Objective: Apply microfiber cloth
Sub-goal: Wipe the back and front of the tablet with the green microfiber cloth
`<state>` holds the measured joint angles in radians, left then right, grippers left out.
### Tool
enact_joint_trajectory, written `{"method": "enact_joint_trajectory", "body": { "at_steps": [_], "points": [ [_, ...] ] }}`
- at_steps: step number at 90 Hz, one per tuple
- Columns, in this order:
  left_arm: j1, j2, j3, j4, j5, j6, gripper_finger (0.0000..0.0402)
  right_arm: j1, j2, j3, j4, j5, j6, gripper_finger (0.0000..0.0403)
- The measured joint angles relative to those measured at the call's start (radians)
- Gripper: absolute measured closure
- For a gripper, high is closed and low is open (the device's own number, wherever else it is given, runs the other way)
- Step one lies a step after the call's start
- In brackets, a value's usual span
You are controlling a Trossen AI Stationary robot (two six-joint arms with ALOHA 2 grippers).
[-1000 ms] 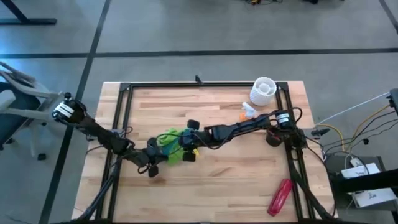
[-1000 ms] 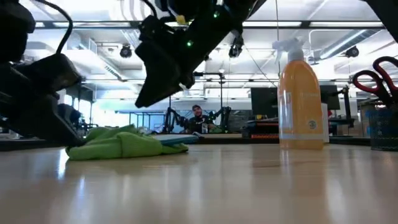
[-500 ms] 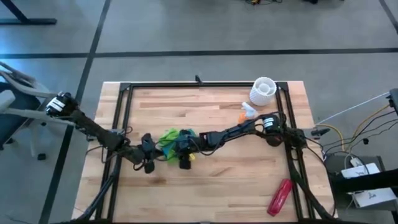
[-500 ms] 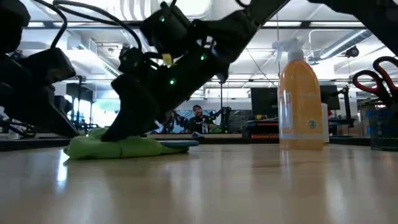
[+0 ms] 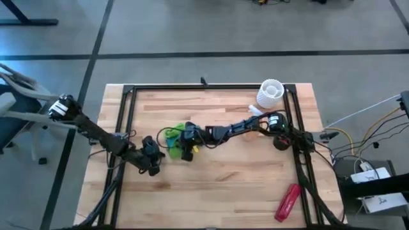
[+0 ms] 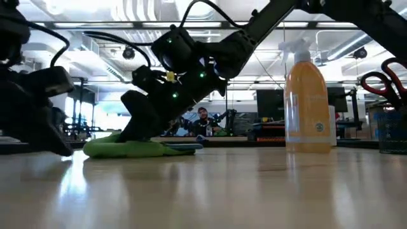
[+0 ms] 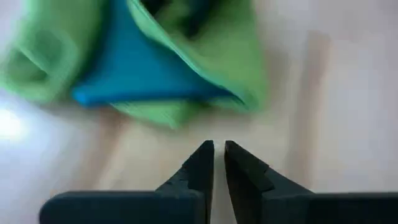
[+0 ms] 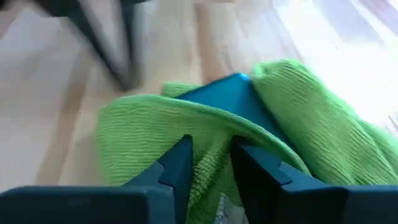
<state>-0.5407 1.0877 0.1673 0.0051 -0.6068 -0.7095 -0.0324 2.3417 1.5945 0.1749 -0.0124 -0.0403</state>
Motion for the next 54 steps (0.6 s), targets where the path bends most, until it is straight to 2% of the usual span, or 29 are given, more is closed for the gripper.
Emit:
{"method": "enact_joint_trajectory", "body": {
  "at_steps": [8, 20, 32, 45, 54],
  "points": [
    [0.000, 0.025, 0.000, 0.058, -0.066, 0.048, 0.0380, 0.002, 0.016, 0.000, 0.039, -0.011, -0.033, 0.0319],
    [0.000, 0.065, 0.000, 0.155, -0.085, 0.141, 0.0380, 0.002, 0.035, 0.001, 0.063, -0.051, -0.038, 0.0329],
    [0.011, 0.111, 0.000, 0.226, -0.095, 0.220, 0.0380, 0.003, 0.036, 0.004, 0.027, -0.046, -0.004, 0.0341],
    [0.013, 0.125, 0.010, 0.232, -0.086, 0.271, 0.0380, 0.013, -0.019, 0.003, -0.136, -0.036, 0.042, 0.0364],
    [0.023, 0.116, 0.032, 0.247, -0.089, 0.329, 0.0380, 0.029, -0.075, 0.002, -0.300, 0.013, 0.043, 0.0385]
  ]
}}
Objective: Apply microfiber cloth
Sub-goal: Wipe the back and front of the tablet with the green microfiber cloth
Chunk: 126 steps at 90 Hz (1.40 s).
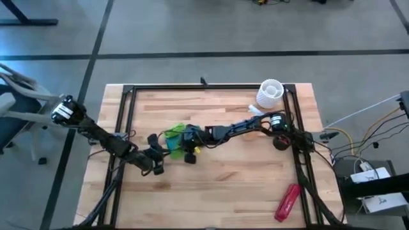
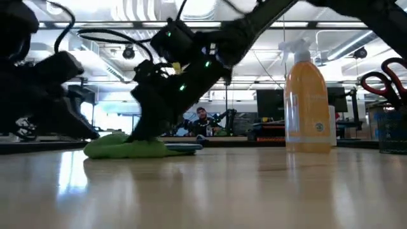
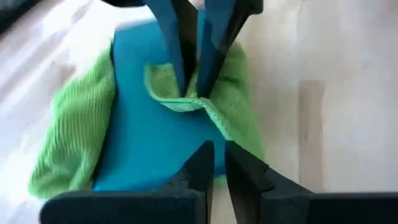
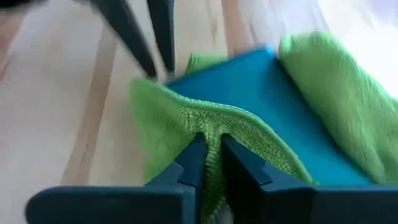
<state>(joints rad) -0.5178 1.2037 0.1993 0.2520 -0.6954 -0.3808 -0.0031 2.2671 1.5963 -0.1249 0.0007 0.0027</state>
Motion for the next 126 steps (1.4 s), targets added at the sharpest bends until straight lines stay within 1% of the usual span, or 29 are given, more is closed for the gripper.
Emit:
{"method": "enact_joint_trajectory", "body": {
  "at_steps": [10, 15, 20, 31, 34, 37, 44, 49, 58, 63, 71, 81, 87, 97, 104, 110, 119, 126],
  "points": [
    [0.059, 0.004, 0.018, 0.025, -0.025, 0.073, 0.0380, 0.016, -0.042, 0.000, -0.175, 0.088, 0.031, 0.0400],
    [0.109, 0.021, 0.027, 0.057, -0.013, 0.092, 0.0380, 0.019, -0.054, 0.000, -0.245, 0.124, 0.062, 0.0399],
    [0.169, 0.031, 0.028, 0.088, 0.012, 0.110, 0.0380, 0.019, -0.059, -0.001, -0.303, 0.133, 0.088, 0.0400],
    [0.315, 0.098, 0.036, 0.204, 0.122, 0.168, 0.0380, 0.036, -0.070, -0.006, -0.437, 0.132, 0.139, 0.0402],
    [0.353, 0.119, 0.036, 0.248, 0.154, 0.186, 0.0380, 0.044, -0.069, -0.004, -0.455, 0.152, 0.147, 0.0402],
    [0.387, 0.145, 0.040, 0.288, 0.194, 0.201, 0.0380, 0.052, -0.072, -0.004, -0.479, 0.150, 0.153, 0.0402],
    [0.446, 0.185, 0.049, 0.292, 0.245, 0.210, 0.0380, 0.075, -0.076, -0.004, -0.538, 0.157, 0.133, 0.0402],
    [0.469, 0.219, 0.061, 0.289, 0.258, 0.211, 0.0380, 0.098, -0.076, -0.004, -0.573, 0.195, 0.108, 0.0403],
    [0.473, 0.255, 0.070, 0.295, 0.274, 0.208, 0.0381, 0.145, -0.075, -0.004, -0.620, 0.286, 0.064, 0.0402],
    [0.473, 0.285, 0.077, 0.297, 0.305, 0.200, 0.0381, 0.167, -0.082, -0.004, -0.635, 0.338, 0.040, 0.0401],
    [0.472, 0.315, 0.079, 0.306, 0.351, 0.174, 0.0381, 0.200, -0.095, -0.008, -0.644, 0.395, 0.003, 0.0399],
    [0.467, 0.356, 0.085, 0.325, 0.355, 0.150, 0.0381, 0.232, -0.138, -0.008, -0.642, 0.456, -0.056, 0.0399],
    [0.464, 0.383, 0.084, 0.341, 0.355, 0.145, 0.0381, 0.247, -0.165, -0.006, -0.635, 0.481, -0.097, 0.0398],
    [0.455, 0.401, 0.083, 0.392, 0.359, 0.149, 0.0381, 0.257, -0.187, -0.007, -0.634, 0.491, -0.181, 0.0398],
    [0.450, 0.408, 0.083, 0.432, 0.369, 0.161, 0.0381, 0.256, -0.193, -0.012, -0.619, 0.547, -0.243, 0.0398],
    [0.449, 0.408, 0.082, 0.449, 0.404, 0.165, 0.0381, 0.249, -0.185, -0.019, -0.575, 0.573, -0.306, 0.0398],
    [0.446, 0.404, 0.082, 0.456, 0.451, 0.166, 0.0381, 0.238, -0.152, -0.029, -0.542, 0.567, -0.358, 0.0398],
    [0.438, 0.409, 0.082, 0.459, 0.453, 0.161, 0.0381, 0.234, -0.129, -0.031, -0.523, 0.546, -0.371, 0.0397]
  ]
}}
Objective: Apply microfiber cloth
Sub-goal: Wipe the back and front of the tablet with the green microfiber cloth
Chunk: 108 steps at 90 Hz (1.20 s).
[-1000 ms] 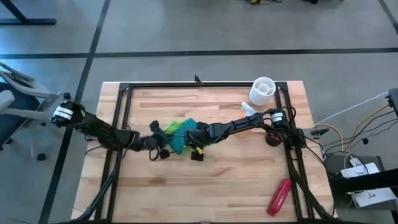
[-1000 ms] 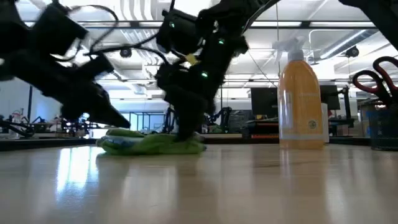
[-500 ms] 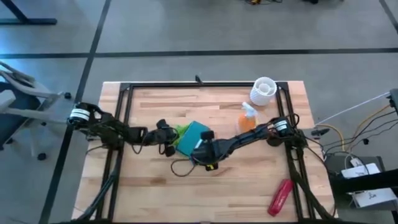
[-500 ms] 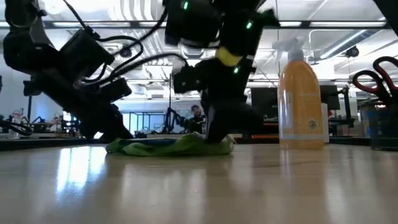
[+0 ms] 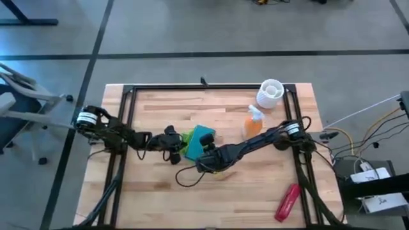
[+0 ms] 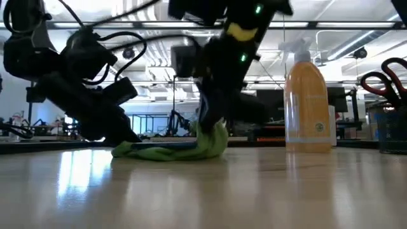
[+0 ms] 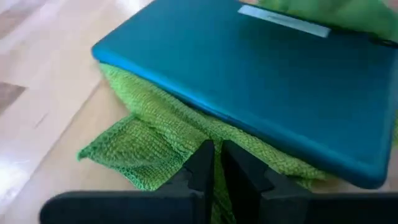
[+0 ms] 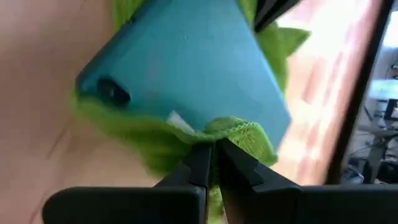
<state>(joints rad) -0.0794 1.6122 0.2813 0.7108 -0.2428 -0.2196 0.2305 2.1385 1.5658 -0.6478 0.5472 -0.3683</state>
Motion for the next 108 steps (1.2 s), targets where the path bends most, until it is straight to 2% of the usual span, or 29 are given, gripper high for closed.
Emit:
{"method": "enact_joint_trajectory", "body": {
  "at_steps": [11, 24, 44, 56, 69, 83, 100, 108],
  "points": [
    [-0.012, 0.007, 0.000, 0.007, -0.001, -0.009, 0.0381, -0.002, 0.024, 0.002, 0.041, -0.085, 0.006, 0.0374],
    [-0.023, 0.009, 0.000, 0.007, -0.001, -0.027, 0.0381, 0.009, 0.020, 0.002, 0.018, -0.073, 0.056, 0.0322],
    [-0.030, 0.016, 0.000, 0.006, -0.001, -0.030, 0.0381, 0.058, -0.038, 0.018, -0.213, -0.093, 0.175, 0.0263],
    [-0.030, 0.016, -0.001, 0.006, -0.001, -0.034, 0.0381, 0.081, -0.042, 0.018, -0.336, -0.136, 0.258, 0.0247],
    [-0.030, 0.016, -0.001, 0.007, -0.001, -0.042, 0.0381, 0.094, -0.042, 0.017, -0.431, -0.136, 0.327, 0.0240],
    [-0.032, 0.020, -0.001, 0.010, -0.002, -0.042, 0.0381, 0.118, -0.052, 0.073, -0.350, -0.128, 0.317, 0.0242],
    [-0.033, 0.021, -0.002, 0.035, 0.000, -0.032, 0.0381, 0.116, -0.047, 0.065, -0.136, -0.042, 0.114, 0.0254],
    [-0.035, 0.021, -0.002, 0.037, 0.000, -0.032, 0.0381, 0.105, -0.034, 0.040, -0.099, 0.001, 0.081, 0.0259]
  ]
}}
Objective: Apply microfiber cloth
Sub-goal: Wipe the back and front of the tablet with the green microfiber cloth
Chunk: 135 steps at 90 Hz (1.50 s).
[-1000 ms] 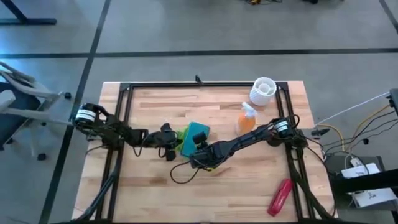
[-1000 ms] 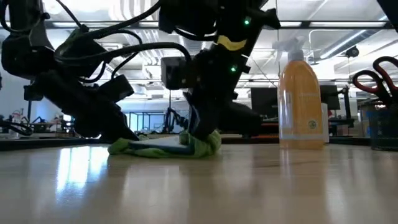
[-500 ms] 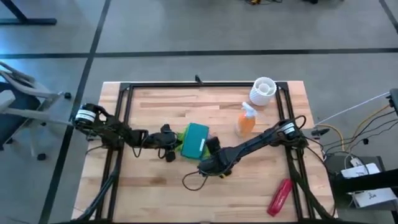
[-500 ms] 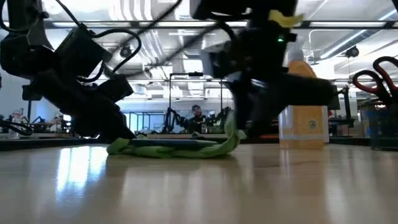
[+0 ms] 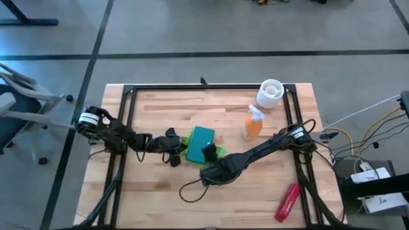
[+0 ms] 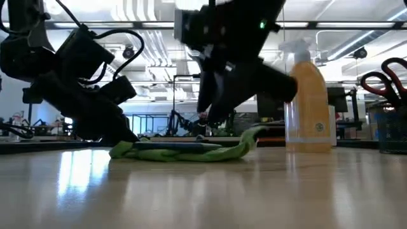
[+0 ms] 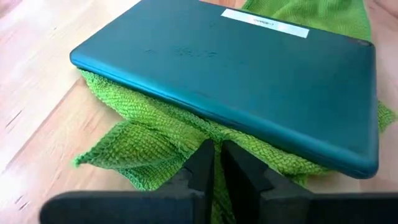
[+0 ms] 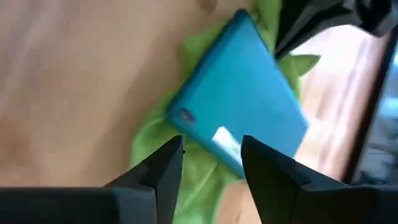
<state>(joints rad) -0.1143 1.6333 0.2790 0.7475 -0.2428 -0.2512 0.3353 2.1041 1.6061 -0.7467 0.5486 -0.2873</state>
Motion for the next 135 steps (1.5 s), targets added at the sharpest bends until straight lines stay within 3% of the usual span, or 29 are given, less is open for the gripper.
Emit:
{"method": "enact_joint_trajectory", "body": {
  "at_steps": [19, 38, 63, 76, 98, 122, 135],
  "points": [
    [-0.001, 0.000, 0.000, -0.006, 0.000, 0.003, 0.0381, -0.014, 0.029, -0.074, 0.013, 0.003, -0.002, 0.0269],
    [-0.001, 0.000, 0.000, -0.004, -0.001, 0.004, 0.0381, -0.015, 0.029, -0.104, 0.240, 0.071, -0.094, 0.0287],
    [-0.003, 0.002, 0.000, 0.000, -0.004, 0.006, 0.0381, -0.015, 0.028, -0.121, 0.165, 0.059, -0.093, 0.0291],
    [-0.003, 0.002, -0.001, 0.008, -0.005, 0.006, 0.0381, -0.020, 0.044, -0.143, 0.292, 0.099, -0.105, 0.0286],
    [-0.003, 0.002, -0.001, 0.011, -0.009, 0.006, 0.0381, -0.015, 0.043, -0.148, 0.486, 0.045, -0.155, 0.0299],
    [-0.010, 0.003, 0.002, 0.017, -0.009, -0.001, 0.0381, -0.034, 0.041, -0.146, 0.697, 0.078, 0.005, 0.0311],
    [-0.015, 0.003, 0.002, 0.020, -0.001, -0.001, 0.0381, -0.037, 0.041, -0.147, 0.811, 0.098, -0.008, 0.0317]
  ]
}}
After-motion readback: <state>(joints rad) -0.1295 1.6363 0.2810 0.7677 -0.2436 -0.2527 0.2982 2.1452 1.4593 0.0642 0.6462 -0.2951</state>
